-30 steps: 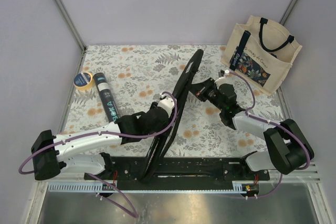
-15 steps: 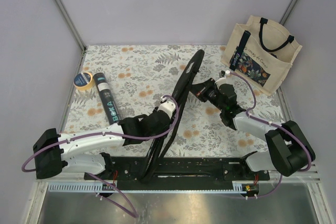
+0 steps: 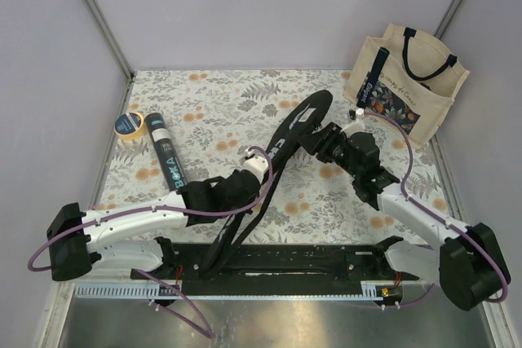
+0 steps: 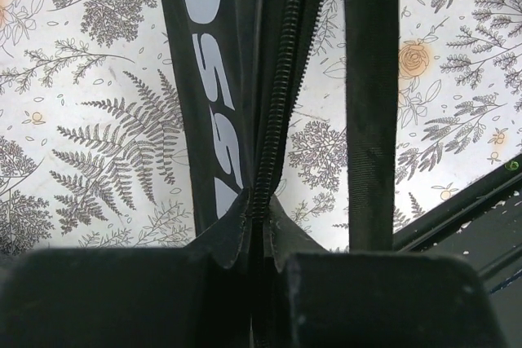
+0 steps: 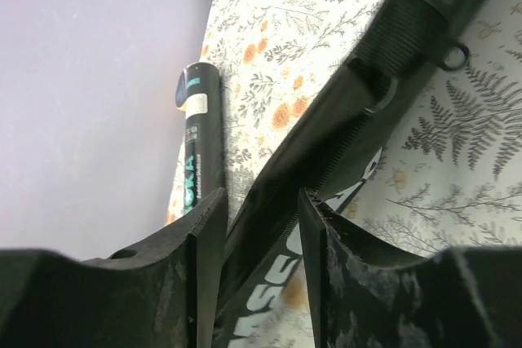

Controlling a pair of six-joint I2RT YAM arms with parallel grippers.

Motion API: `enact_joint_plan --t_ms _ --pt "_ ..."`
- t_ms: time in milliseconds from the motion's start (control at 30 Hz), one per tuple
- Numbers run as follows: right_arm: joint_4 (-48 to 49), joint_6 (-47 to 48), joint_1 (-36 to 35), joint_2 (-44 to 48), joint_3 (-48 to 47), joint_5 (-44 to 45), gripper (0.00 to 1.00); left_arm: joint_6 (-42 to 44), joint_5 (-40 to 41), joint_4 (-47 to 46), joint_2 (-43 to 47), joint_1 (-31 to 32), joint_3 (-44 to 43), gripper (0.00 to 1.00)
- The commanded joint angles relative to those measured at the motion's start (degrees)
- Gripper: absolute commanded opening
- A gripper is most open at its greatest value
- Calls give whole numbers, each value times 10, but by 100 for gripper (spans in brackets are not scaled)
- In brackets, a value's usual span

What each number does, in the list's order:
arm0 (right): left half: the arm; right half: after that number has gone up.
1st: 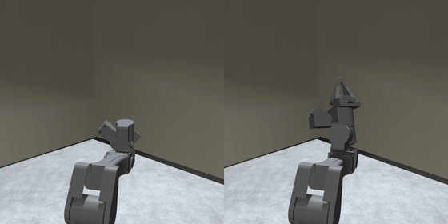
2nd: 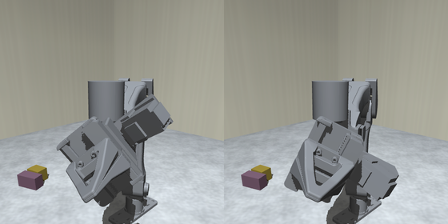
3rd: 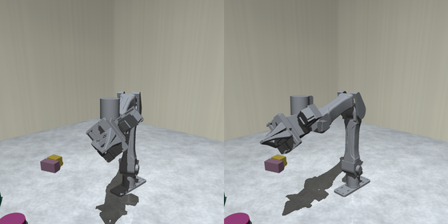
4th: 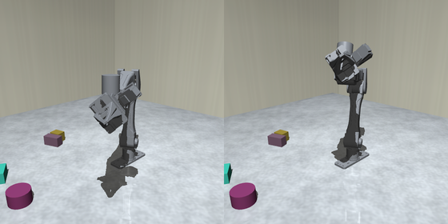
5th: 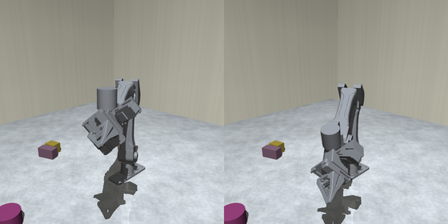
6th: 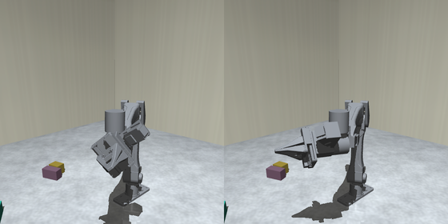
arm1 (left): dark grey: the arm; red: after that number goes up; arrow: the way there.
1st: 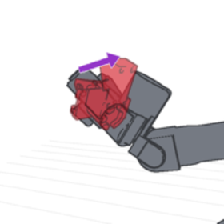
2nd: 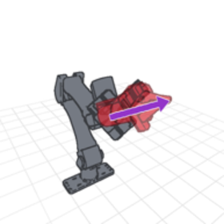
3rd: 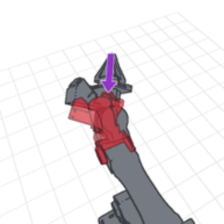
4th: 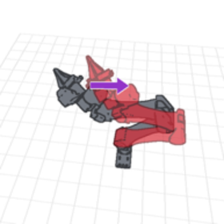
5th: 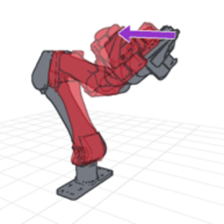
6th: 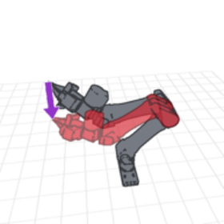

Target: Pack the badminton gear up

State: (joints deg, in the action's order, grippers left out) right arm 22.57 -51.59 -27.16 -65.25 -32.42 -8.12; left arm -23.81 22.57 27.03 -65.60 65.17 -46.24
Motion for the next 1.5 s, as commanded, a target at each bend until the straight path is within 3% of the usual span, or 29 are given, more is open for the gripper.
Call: enact_joint_plan --t_ms 0,267,433,567,667,767,967,1067,1133,1233,1367,1467 --pt "-97 94 -4 48 -41 21 49 -5 -8 -26 34 -5 -38 0" --pt "-133 93 -4 50 -77 28 53 -17 -6 -24 59 -12 -35 0" --pt "-175 105 -4 25 -90 78 53 -26 -9 -23 60 -16 -32 0" --pt "-123 92 -4 0 -74 66 51 -28 -13 -24 58 -18 -33 0" --pt "-93 78 -4 -20 -74 36 42 -30 -12 -24 61 -21 -33 0" --pt "-110 76 -4 -15 -67 52 15 -42 -4 -15 60 -28 -32 0" --pt "-264 150 11 36 -94 148 15 -70 17 37 55 -59 -37 0" --pt "-262 156 13 43 -77 168 9 -73 13 40 64 -71 -32 0" --pt "-210 146 13 40 -57 149 6 -63 -7 25 69 -72 -28 0" --pt "-125 126 13 30 -38 85 12 -55 -37 -10 80 -72 -16 0" --pt "-47 96 13 4 -28 19 48 -55 -63 -24 87 -72 -10 0" --pt "9 77 13 -27 -16 -21 57 -57 -67 -24 85 -72 -9 0"
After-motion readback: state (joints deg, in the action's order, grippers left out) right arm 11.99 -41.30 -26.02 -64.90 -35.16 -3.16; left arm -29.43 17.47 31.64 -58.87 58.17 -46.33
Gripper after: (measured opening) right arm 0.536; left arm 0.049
